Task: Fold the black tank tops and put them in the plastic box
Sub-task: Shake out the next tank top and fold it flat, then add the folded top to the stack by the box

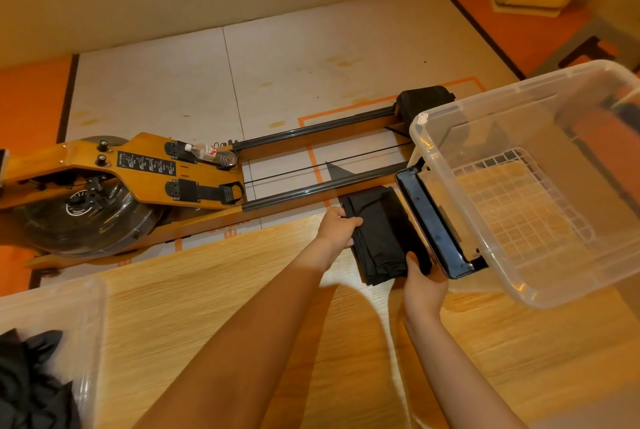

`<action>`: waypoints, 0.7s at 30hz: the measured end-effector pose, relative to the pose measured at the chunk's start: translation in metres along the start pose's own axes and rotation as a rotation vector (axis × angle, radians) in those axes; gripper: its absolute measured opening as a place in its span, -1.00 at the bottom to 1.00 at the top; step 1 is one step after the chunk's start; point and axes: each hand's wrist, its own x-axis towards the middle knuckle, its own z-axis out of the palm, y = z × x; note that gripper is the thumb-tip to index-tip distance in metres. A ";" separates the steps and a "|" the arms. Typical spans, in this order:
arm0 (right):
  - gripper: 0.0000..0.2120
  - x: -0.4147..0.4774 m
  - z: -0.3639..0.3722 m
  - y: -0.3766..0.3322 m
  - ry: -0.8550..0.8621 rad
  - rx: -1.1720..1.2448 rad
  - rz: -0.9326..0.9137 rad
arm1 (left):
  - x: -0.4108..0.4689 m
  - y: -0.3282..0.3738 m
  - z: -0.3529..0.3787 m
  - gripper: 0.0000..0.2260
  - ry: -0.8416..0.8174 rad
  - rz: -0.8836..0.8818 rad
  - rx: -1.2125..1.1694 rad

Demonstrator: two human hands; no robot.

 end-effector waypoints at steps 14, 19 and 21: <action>-0.45 -0.005 -0.015 0.031 -0.370 -1.312 -0.825 | -0.050 -0.043 0.003 -0.53 0.099 0.055 0.023; -0.48 0.012 -0.022 0.034 -0.403 -1.512 -0.838 | -0.043 -0.046 0.016 -0.47 0.001 0.113 0.073; -0.48 0.010 -0.026 0.032 -0.361 -1.516 -0.828 | -0.037 -0.048 0.021 -0.48 -0.031 0.129 0.094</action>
